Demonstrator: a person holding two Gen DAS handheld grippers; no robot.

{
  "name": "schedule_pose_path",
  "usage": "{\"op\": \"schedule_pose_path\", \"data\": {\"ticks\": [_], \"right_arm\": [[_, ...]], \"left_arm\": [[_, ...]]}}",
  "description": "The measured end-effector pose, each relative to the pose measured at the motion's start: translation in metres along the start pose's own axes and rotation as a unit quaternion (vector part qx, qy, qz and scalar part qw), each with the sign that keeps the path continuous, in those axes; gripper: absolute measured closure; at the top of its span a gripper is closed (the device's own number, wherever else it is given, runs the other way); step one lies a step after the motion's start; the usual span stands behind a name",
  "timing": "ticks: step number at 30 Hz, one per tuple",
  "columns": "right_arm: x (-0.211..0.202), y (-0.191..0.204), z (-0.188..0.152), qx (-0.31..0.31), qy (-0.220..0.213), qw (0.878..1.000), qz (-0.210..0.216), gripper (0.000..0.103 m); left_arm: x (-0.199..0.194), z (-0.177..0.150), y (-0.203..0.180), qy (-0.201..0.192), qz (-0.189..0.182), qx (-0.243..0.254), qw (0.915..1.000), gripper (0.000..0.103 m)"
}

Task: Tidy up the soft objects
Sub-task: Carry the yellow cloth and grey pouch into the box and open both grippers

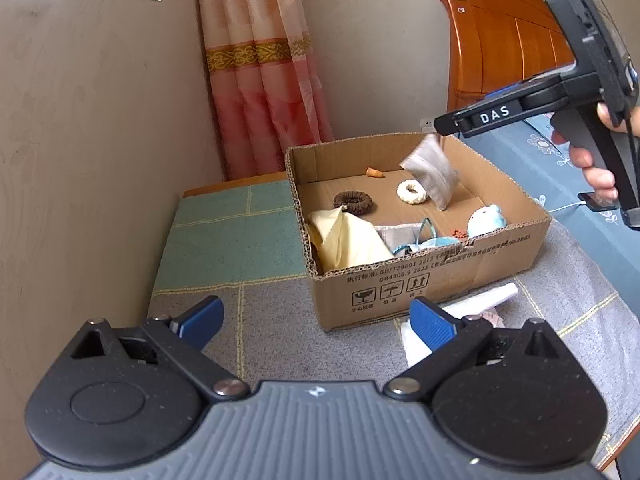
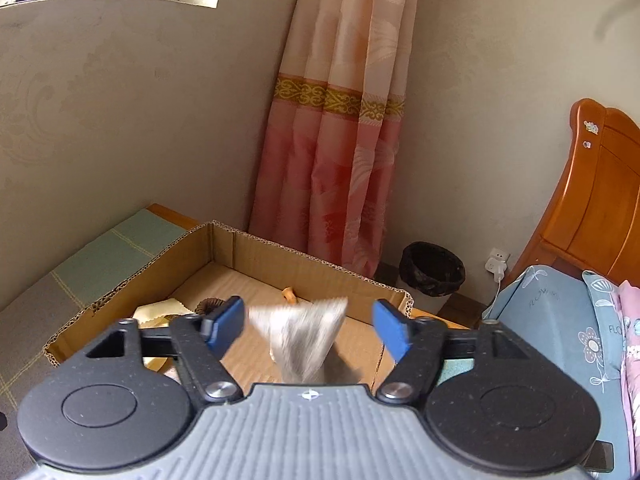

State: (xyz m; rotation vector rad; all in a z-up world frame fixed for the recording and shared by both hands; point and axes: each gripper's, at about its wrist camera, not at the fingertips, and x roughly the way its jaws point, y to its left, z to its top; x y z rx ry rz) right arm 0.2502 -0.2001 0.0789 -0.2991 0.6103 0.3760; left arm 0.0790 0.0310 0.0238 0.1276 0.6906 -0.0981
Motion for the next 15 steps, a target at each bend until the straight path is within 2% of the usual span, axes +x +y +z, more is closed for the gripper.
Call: {"op": "schedule_pose_path", "data": {"ticks": [2, 15], "right_arm": [[-0.003, 0.002, -0.003, 0.001, -0.003, 1.000, -0.011, 0.013], [-0.052, 0.015, -0.043, 0.007, 0.006, 1.000, -0.002, 0.000]], "left_arm": [[0.000, -0.003, 0.001, 0.002, -0.003, -0.002, 1.0000, 0.004], [-0.007, -0.011, -0.001, 0.002, -0.008, -0.006, 0.9999, 0.004]]}}
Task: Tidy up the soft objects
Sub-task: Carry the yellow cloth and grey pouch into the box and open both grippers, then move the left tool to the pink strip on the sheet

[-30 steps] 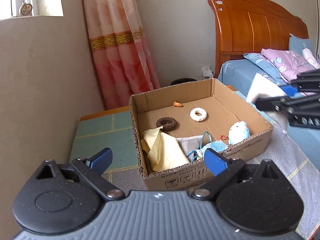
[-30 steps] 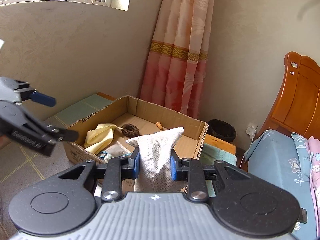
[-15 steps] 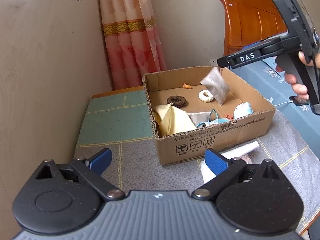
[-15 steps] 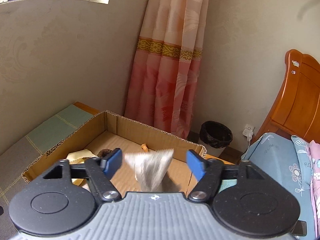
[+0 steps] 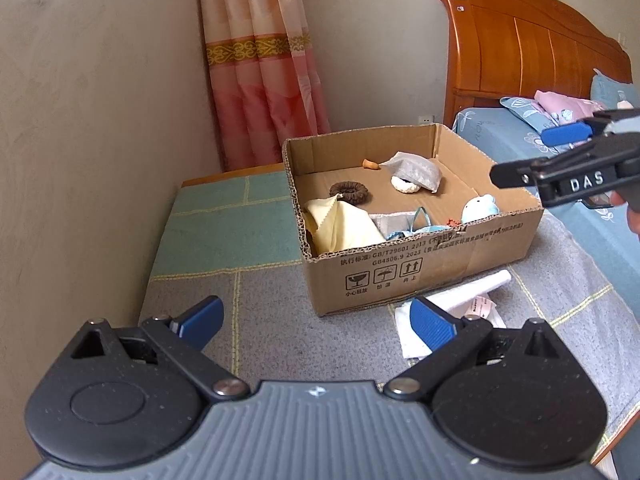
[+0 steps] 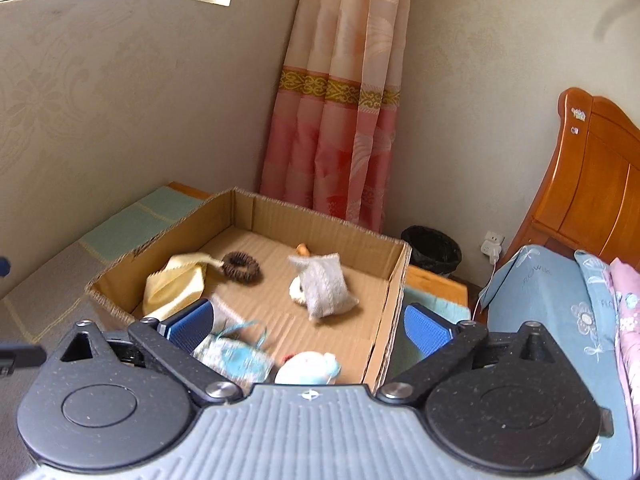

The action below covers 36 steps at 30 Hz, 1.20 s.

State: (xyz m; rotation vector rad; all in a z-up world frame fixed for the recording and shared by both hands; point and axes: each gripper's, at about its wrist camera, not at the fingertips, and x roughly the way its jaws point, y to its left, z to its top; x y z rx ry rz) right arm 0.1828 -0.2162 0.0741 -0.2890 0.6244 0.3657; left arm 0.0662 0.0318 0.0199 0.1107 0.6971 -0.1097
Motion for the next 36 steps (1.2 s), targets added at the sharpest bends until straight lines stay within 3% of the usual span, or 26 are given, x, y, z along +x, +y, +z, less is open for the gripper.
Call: {"op": "schedule_pose_path", "data": {"ticks": [7, 16, 23, 31, 36], "right_arm": [[-0.012, -0.002, -0.046, 0.060, 0.027, 0.998, 0.001, 0.000], [0.010, 0.027, -0.099, 0.036, 0.080, 0.996, -0.030, 0.000], [0.033, 0.031, -0.104, 0.044, 0.089, 0.995, -0.012, 0.000], [0.022, 0.058, -0.100, 0.024, 0.075, 0.996, 0.043, 0.000], [0.018, 0.069, -0.100, 0.007, 0.075, 0.996, 0.054, 0.000]], "left_arm": [[0.000, -0.005, -0.007, 0.008, -0.007, 0.008, 0.9999, 0.004], [-0.001, -0.009, -0.010, 0.013, -0.009, 0.011, 0.9998, 0.004], [-0.004, -0.012, -0.007, 0.014, -0.005, 0.009, 0.9998, 0.004], [-0.004, -0.013, -0.005, 0.016, -0.003, 0.007, 0.9998, 0.004], [-0.004, -0.016, -0.002, 0.018, -0.002, 0.006, 0.9998, 0.004]]}}
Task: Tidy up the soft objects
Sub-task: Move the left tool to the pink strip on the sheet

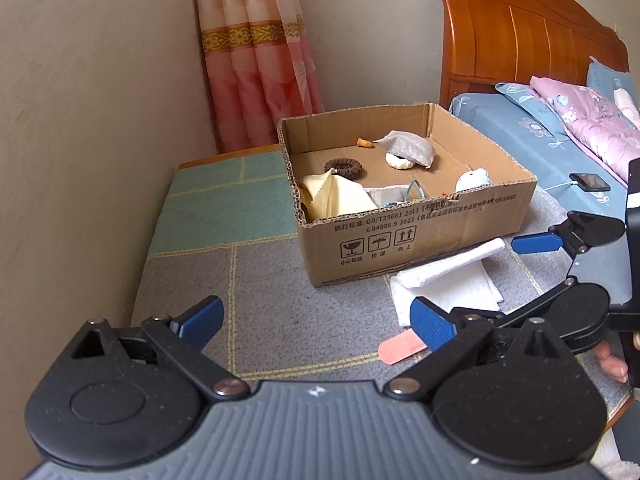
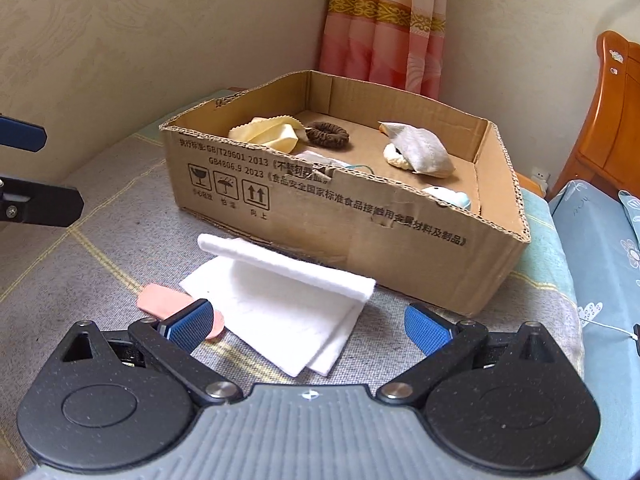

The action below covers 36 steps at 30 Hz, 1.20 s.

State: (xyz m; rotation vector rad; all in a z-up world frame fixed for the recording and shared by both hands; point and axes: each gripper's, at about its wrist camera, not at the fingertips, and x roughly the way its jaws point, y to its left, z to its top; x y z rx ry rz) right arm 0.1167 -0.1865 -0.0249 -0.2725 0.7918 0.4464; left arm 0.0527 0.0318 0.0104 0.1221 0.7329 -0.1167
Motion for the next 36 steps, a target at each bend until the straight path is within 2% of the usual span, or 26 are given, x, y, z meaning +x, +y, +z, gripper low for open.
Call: {"op": "schedule_pose_path", "data": {"ticks": [8, 13, 22, 27, 36], "right_arm": [[0.005, -0.002, 0.001, 0.005, 0.000, 1.000, -0.004, 0.000], [0.011, -0.005, 0.004, 0.002, 0.001, 1.000, -0.012, 0.000], [0.004, -0.017, -0.014, 0.027, 0.013, 0.999, -0.020, 0.000], [-0.004, -0.023, -0.021, 0.036, 0.011, 0.999, -0.031, 0.000], [-0.017, -0.039, -0.048, 0.036, 0.022, 0.999, -0.027, 0.000]], "left_arm": [[0.001, -0.002, 0.003, 0.003, 0.002, -0.001, 1.0000, 0.004], [0.010, -0.006, 0.001, 0.015, -0.011, 0.007, 0.9998, 0.004], [0.038, -0.012, -0.019, 0.038, -0.074, 0.046, 0.9954, 0.004], [0.053, -0.015, -0.030, 0.061, -0.134, 0.060, 0.9873, 0.004], [0.078, -0.008, -0.046, 0.091, -0.181, 0.077, 0.9762, 0.004]]}}
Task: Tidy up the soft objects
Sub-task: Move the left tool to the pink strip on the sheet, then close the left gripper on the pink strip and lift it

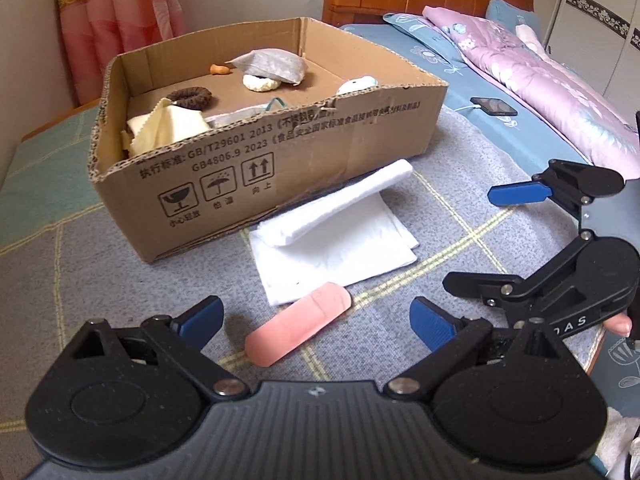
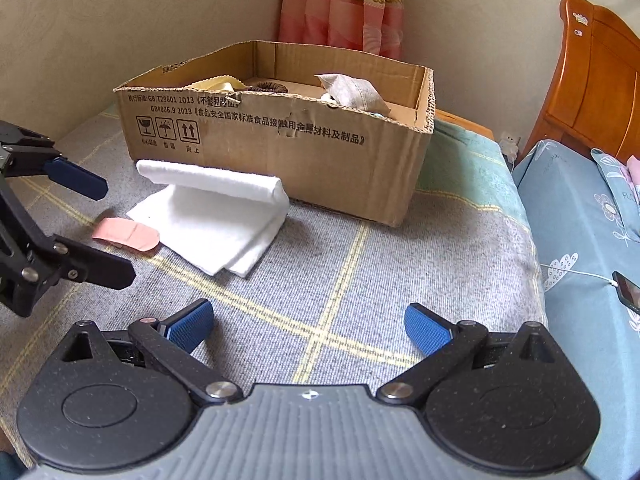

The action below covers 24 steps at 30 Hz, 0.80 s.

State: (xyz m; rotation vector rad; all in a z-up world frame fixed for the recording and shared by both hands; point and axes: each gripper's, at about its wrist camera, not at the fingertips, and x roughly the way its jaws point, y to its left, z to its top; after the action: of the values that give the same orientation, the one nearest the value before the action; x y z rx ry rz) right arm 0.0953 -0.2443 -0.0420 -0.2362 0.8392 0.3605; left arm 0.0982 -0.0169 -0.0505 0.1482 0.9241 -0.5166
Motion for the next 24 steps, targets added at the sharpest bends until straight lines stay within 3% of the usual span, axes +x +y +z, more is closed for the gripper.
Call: {"op": "schedule_pose_path", "data": {"ticks": [14, 17, 20, 24], "right_arm": [[-0.011, -0.012, -0.017, 0.000, -0.003, 1.000, 0.025, 0.000], [-0.010, -0.013, -0.017, 0.000, -0.005, 1.000, 0.026, 0.000], [-0.010, -0.013, -0.017, -0.001, -0.005, 1.000, 0.026, 0.000], [-0.011, -0.012, -0.018, -0.003, -0.005, 1.000, 0.028, 0.000]], "left_arm": [[-0.001, -0.006, -0.019, 0.052, -0.064, 0.046, 0.9955, 0.004], [-0.004, -0.009, -0.020, 0.051, -0.054, 0.048, 0.9961, 0.005], [-0.004, -0.009, -0.017, 0.048, -0.024, 0.052, 0.9972, 0.015], [-0.006, -0.006, -0.010, 0.040, -0.002, 0.057, 0.9976, 0.041]]}}
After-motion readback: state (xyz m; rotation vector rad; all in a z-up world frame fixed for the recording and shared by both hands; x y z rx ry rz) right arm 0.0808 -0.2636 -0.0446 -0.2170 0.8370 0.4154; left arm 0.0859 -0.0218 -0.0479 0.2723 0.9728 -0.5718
